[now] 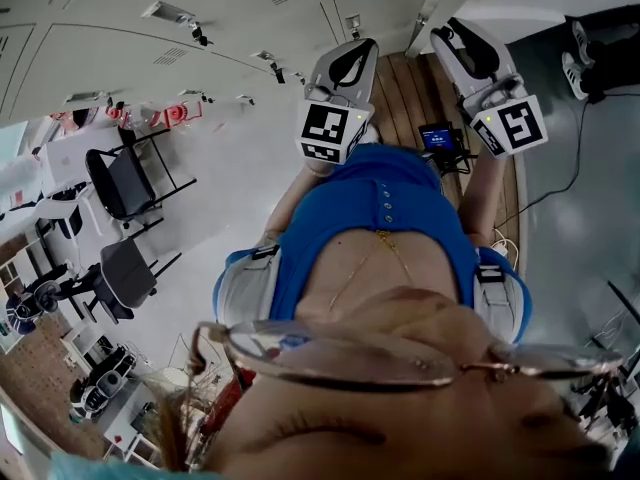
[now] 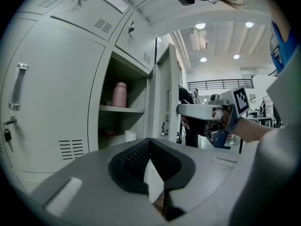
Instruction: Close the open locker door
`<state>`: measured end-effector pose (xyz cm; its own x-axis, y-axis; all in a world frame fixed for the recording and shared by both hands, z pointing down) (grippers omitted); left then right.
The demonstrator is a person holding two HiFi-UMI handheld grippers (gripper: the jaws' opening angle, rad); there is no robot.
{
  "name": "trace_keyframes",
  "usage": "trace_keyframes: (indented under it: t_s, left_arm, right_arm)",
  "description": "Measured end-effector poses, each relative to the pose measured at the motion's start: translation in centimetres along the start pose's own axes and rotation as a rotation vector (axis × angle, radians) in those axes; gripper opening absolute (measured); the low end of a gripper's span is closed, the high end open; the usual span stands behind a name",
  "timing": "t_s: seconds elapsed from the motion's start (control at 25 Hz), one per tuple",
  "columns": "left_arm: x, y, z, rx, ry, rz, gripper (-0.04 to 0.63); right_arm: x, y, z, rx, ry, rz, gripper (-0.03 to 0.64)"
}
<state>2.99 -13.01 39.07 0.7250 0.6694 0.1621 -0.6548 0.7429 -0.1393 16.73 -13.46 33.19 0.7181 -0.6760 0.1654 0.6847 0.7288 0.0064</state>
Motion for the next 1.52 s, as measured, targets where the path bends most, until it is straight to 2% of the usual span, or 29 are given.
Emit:
trace_keyframes:
  t_s: [0.48,0.8,1.52]
  left_arm:
    - [-1.8,-0.6,0.6,-0.016,0.009,0.004,-0.005]
    - [-3.9,-0.3,1.3,-0.024,0.021,-0.033,-0.005]
    - [-8.4,0.4,2.6,-0.032,0.047,-0.087,-0.005]
  right_arm:
    - [-0.2,-3.3,0.2,-0.008,-0.005,-0.083,0.129]
    - [-0.7,-6.1,0.5,-0.021,0.006,-0.115,0.124]
    - [-0.8,-10.9,0.8,-0.003,-0.047,-0.212,0.112]
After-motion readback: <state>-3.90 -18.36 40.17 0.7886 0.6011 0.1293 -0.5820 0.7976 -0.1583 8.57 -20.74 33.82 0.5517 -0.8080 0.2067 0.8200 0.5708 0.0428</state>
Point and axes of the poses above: the fingertips, and each gripper's own axes: y backward along the fingers, x to its right, z out of its underside, the point moved 4 cm from there along y, backward along the fingers, and after that the axes turned 15 degrees about -y, right-handed, at the moved point
